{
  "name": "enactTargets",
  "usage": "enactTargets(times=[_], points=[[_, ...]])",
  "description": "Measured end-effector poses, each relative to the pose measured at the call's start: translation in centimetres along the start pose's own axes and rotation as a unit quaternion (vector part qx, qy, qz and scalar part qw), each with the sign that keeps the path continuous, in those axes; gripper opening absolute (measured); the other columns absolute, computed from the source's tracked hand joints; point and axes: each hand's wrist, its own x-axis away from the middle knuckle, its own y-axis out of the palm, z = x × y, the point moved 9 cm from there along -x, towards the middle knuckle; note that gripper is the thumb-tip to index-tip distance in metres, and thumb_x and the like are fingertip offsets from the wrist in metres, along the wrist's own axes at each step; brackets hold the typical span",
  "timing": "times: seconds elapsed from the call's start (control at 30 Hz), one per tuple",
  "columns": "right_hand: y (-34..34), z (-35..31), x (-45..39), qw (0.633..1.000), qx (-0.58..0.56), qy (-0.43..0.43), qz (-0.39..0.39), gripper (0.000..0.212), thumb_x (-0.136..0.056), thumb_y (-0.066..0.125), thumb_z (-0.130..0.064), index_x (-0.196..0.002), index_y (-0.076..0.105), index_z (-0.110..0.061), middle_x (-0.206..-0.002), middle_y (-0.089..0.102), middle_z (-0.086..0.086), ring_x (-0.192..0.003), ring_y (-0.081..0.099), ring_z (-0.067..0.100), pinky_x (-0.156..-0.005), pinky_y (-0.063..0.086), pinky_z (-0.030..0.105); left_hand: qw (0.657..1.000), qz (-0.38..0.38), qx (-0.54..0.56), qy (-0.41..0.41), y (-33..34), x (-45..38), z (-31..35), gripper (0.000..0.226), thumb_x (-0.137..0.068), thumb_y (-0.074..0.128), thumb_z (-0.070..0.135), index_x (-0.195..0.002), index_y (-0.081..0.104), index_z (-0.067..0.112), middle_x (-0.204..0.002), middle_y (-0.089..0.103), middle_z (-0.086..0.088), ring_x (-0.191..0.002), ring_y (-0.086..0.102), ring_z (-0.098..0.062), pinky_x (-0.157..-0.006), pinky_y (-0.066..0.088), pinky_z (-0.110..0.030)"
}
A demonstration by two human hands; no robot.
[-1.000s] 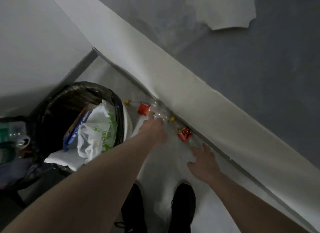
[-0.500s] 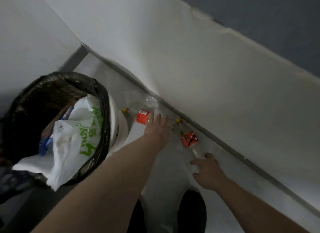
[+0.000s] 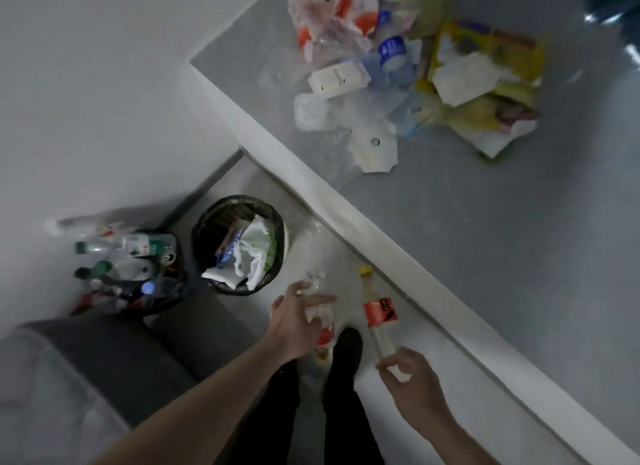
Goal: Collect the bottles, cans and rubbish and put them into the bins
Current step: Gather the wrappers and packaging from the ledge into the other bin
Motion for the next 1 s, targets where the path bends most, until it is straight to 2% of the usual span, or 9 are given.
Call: enactTargets(times=[0.17,0.3,0.37,0.43,0.53,0.6,0.7,0.83,1.0], points=[[-5.2,-10.4,10.2,0.997,-0.063,-0.045,-0.005,0.025,-0.085,0.079,-0.018,-0.071,0.073,-0.038,-0.109,0.063,-0.017,-0.097,0.062,-0.002,-0.081,0.045,0.020,0.985,0.055,0.164,-0.023,-11.5,11.8,2.8,0.044,-0.069,0.063,0.037,-0.101,0.068,0.067,-0.128,0.058,0.011,-0.120,0.057,-0.011,-0.110,0.041,-0.038],[-7.0,-18.4,16.6,0.989,-0.092,-0.103,-0.059,0.015,-0.083,0.079,-0.008,-0.078,0.075,-0.021,-0.101,0.072,-0.003,-0.093,0.067,0.002,-0.075,0.046,0.011,0.937,0.079,0.340,-0.025,-18.1,18.7,4.3,0.037,-0.084,0.076,0.001,-0.092,0.082,0.037,-0.101,0.074,-0.004,-0.099,0.067,-0.020,-0.089,0.049,-0.028],[-7.2,-21.5,19.3,0.984,-0.095,-0.125,-0.087,0.008,-0.081,0.083,-0.014,-0.082,0.076,-0.019,-0.105,0.072,-0.005,-0.093,0.065,0.000,-0.074,0.046,0.006,0.911,0.077,0.403,-0.039,-20.0,21.5,5.1,0.031,-0.080,0.077,0.004,-0.099,0.082,0.029,-0.105,0.077,-0.010,-0.106,0.071,-0.021,-0.092,0.050,-0.027],[-6.9,-23.9,21.5,0.978,-0.111,-0.136,-0.110,0.011,-0.078,0.086,-0.024,-0.083,0.076,-0.025,-0.104,0.072,-0.010,-0.098,0.066,0.002,-0.081,0.052,0.014,0.877,0.055,0.472,-0.067,-20.3,23.6,5.4,0.033,-0.080,0.073,0.013,-0.108,0.080,0.030,-0.112,0.075,-0.014,-0.104,0.070,-0.027,-0.089,0.049,-0.034],[-5.7,-26.1,23.7,0.964,-0.185,-0.116,-0.152,0.020,-0.074,0.090,-0.029,-0.084,0.074,-0.024,-0.100,0.074,0.003,-0.087,0.073,0.021,-0.084,0.062,0.044,0.818,0.033,0.568,-0.081,-19.6,25.7,5.9,0.046,-0.081,0.070,0.015,-0.120,0.073,0.037,-0.121,0.066,-0.011,-0.113,0.062,-0.032,-0.105,0.046,-0.049],[-4.4,-27.5,24.8,0.954,-0.219,-0.104,-0.175,0.026,-0.071,0.092,-0.029,-0.085,0.072,-0.021,-0.100,0.072,0.002,-0.083,0.073,0.024,-0.082,0.061,0.049,0.788,0.030,0.611,-0.065,-19.1,26.5,6.3,0.052,-0.085,0.068,0.012,-0.129,0.066,0.037,-0.130,0.063,-0.013,-0.119,0.061,-0.036,-0.111,0.042,-0.056],[-2.5,-29.4,25.7,0.949,-0.236,-0.103,-0.184,0.025,-0.076,0.089,-0.026,-0.087,0.069,-0.017,-0.097,0.072,0.001,-0.082,0.071,0.023,-0.083,0.060,0.051,0.767,0.032,0.637,-0.069,-17.8,27.8,6.5,0.058,-0.090,0.061,0.005,-0.139,0.050,0.035,-0.122,0.069,-0.025,-0.105,0.069,-0.038,-0.100,0.051,-0.052],[-1.2,-31.7,24.9,0.954,-0.240,-0.096,-0.151,0.023,-0.081,0.085,-0.018,-0.090,0.064,-0.012,-0.094,0.074,0.005,-0.076,0.070,0.020,-0.074,0.059,0.040,0.762,0.020,0.641,-0.091,-17.2,28.5,5.1,0.084,-0.069,0.078,0.018,-0.145,0.041,0.020,-0.123,0.063,-0.034,-0.108,0.065,-0.047,-0.101,0.050,-0.057],[2.2,-34.5,23.1,0.964,-0.203,-0.090,-0.145,0.022,-0.082,0.084,-0.019,-0.087,0.063,-0.013,-0.095,0.075,0.001,-0.079,0.070,0.020,-0.073,0.059,0.037,0.800,-0.056,0.587,-0.112,-20.6,28.1,2.0,0.074,-0.072,0.079,0.013,-0.138,0.045,0.013,-0.127,0.062,-0.031,-0.105,0.066,-0.039,-0.090,0.056,-0.046]])
